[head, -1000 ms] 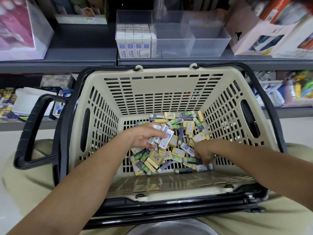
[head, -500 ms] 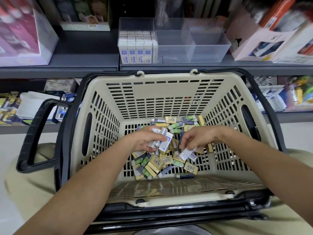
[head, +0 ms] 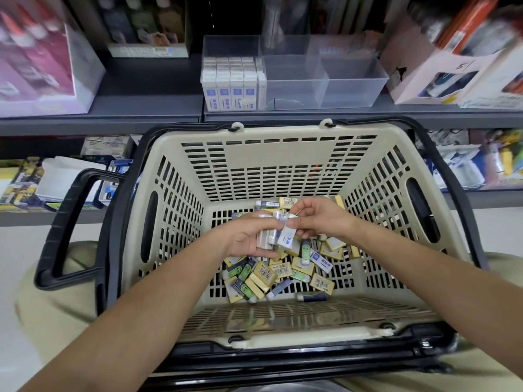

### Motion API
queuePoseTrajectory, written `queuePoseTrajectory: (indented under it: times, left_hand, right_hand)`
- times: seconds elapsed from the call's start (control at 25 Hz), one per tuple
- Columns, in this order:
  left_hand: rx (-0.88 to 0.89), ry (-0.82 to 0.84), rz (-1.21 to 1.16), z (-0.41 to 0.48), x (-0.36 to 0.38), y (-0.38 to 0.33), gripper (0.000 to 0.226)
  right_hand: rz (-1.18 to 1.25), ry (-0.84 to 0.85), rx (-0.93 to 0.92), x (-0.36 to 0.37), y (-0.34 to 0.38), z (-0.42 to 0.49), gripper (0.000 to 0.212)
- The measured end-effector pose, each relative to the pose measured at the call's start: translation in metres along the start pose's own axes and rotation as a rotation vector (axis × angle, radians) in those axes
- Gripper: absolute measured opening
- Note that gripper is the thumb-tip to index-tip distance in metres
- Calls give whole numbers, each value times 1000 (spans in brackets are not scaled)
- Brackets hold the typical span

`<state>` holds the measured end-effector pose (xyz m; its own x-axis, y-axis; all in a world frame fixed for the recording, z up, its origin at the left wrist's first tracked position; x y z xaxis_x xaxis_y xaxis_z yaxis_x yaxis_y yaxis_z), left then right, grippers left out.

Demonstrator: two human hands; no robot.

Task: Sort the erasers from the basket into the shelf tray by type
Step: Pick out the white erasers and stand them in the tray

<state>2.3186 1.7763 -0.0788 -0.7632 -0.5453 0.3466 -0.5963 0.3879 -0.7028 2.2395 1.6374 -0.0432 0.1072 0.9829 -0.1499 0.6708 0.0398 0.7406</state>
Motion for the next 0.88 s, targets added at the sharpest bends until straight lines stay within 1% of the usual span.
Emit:
queuePoseTrajectory:
  times: [0.08, 0.16, 0.24, 0.32, 0.36, 0.4, 0.44, 0.48, 0.52, 0.56, 0.64, 0.68, 0.72, 0.76, 0.84, 0.88]
  left_hand:
    - [5, 64, -39, -1, 3, -1, 37]
    - [37, 84, -74, 0, 5, -4, 32]
    - [65, 75, -84, 1, 5, -6, 27]
    - [82, 23, -21, 3, 2, -5, 24]
    - [89, -20, 18, 4, 0, -3, 25]
    - [95, -67, 44, 5, -3, -2, 28]
    - [97, -111, 54, 7, -6, -1, 31]
    - [102, -145, 54, 7, -9, 0, 33]
    - [111, -168, 50, 7, -11, -1, 32]
    - [123, -185, 41, 7, -14, -3, 31]
    - [145, -204, 13, 6, -17, -7, 29]
    - [152, -208, 3, 6, -18, -9, 28]
    - [158, -205, 0, 6, -18, -10, 27]
    - [163, -198, 3, 6, -17, -11, 26]
    - [172, -186, 6, 5, -15, -14, 25]
    - [177, -185, 2, 5, -14, -16, 25]
  right_hand:
    - [58, -4, -11, -1, 0, 1, 21]
    - [171, 35, -17, 2, 0, 2, 18]
    - [281, 87, -23, 2, 1, 3, 14]
    - [325, 106, 34, -1, -1, 5, 10]
    - [238, 74, 83, -5, -5, 6, 11]
    - [20, 14, 131, -11, -11, 6, 13]
    - [-286, -41, 180, -17, -19, 6, 16]
    - [-574, -63, 221, -19, -27, 6, 17]
    - [-794, -58, 253, -17, -34, 6, 17]
    - [-964, -54, 273, -14, -41, 7, 16]
    - [-1253, -109, 255, -3, -51, 10, 18]
    - [-1338, -145, 235, 2, -56, 12, 15]
    - [-1382, -165, 217, 6, -60, 14, 8]
    - [-1390, -172, 199, 9, -65, 15, 5]
    - [-1370, -172, 192, 10, -73, 18, 20]
    - [-1347, -180, 179, 9, -75, 19, 22]
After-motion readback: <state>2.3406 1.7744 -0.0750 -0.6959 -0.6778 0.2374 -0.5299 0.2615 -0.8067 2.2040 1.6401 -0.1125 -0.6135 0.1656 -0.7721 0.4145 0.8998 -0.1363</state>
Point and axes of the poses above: each hand's wrist, its own z-axis towards the middle knuckle, its own x-axis out of the palm, y = z × x, the point moved 4 cm from there along z, towards the middle knuckle, and after that the axes turned 8 degrees about x, right-handed, at the moved point
